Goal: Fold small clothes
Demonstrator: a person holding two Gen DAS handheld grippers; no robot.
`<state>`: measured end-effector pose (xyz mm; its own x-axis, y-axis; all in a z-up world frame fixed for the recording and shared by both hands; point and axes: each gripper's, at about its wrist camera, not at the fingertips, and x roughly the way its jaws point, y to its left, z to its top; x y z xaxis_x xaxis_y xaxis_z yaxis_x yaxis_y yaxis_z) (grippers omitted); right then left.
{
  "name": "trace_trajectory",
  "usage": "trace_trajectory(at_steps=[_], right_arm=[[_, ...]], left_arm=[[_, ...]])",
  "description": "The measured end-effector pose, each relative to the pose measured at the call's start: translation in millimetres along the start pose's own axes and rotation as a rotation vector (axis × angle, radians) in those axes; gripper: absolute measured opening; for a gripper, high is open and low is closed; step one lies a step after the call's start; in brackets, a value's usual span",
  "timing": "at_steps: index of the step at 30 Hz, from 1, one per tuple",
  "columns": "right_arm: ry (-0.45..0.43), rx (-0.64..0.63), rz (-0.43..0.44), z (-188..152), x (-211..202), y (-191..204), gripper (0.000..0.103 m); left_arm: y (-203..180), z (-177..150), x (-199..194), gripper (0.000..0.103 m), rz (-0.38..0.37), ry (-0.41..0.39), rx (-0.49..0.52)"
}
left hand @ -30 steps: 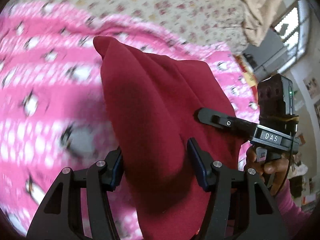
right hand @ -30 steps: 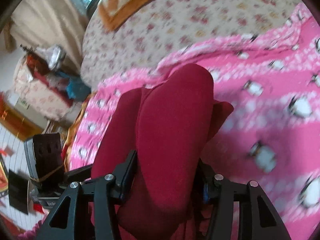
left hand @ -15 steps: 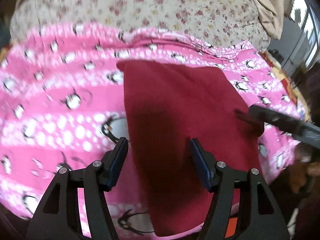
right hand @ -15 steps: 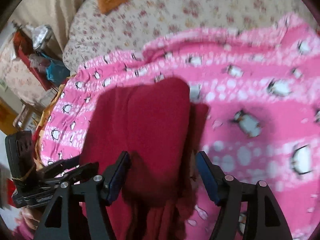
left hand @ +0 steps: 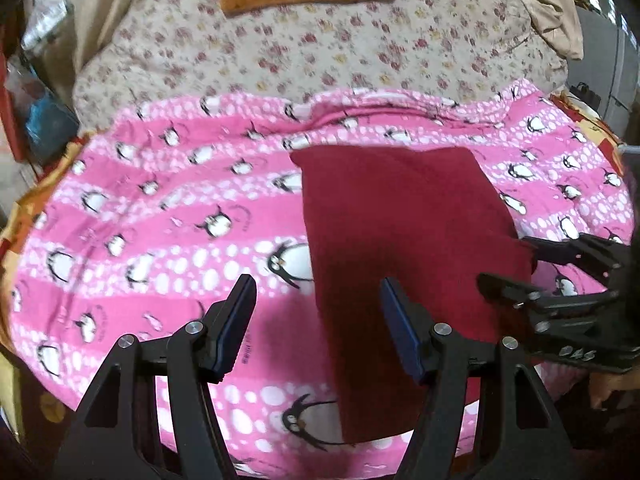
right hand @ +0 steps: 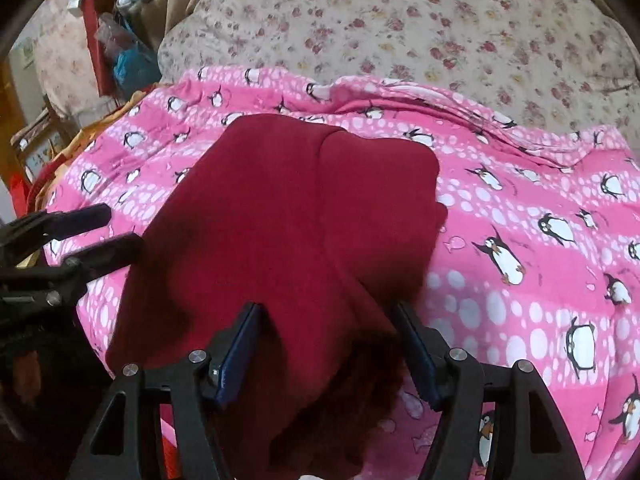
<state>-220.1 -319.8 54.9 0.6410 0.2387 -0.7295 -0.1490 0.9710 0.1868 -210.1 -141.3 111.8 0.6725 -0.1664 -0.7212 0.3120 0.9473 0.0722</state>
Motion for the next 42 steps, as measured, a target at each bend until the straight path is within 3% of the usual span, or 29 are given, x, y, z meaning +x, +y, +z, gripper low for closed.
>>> trace_trajectory(at_steps=[4,8,12,18,22,27,42], right_arm=[[-0.048,0.049,0.029,4,-26,2,0.066],[-0.083,0.043,0.014,6,-53,15,0.067],[-0.118,0.007,-0.041,3,-69,30,0.073],[-0.157,0.010,-0.044,3,-80,38,0.083],[-0.167,0.004,-0.054,2,-76,39,0.086],[-0.103,0.026,-0.055,-1,-56,31,0.086],[-0.106,0.059,-0.054,-12,-48,25,0.086]], left_arm=[[0,-2,-14,0.064,0.038,-0.051,-0.019],[0,-3,-27,0.064,0.008,-0.078,-0.038],[4,-3,-39,0.064,0.007,-0.104,-0.049],[11,-6,-41,0.064,-0.003,-0.111,-0.080],[13,-8,-34,0.064,0.001,-0.095,-0.098],[16,-10,-27,0.064,-0.018,-0.085,-0.135],[4,-6,-28,0.064,0.016,-0.074,-0.083]])
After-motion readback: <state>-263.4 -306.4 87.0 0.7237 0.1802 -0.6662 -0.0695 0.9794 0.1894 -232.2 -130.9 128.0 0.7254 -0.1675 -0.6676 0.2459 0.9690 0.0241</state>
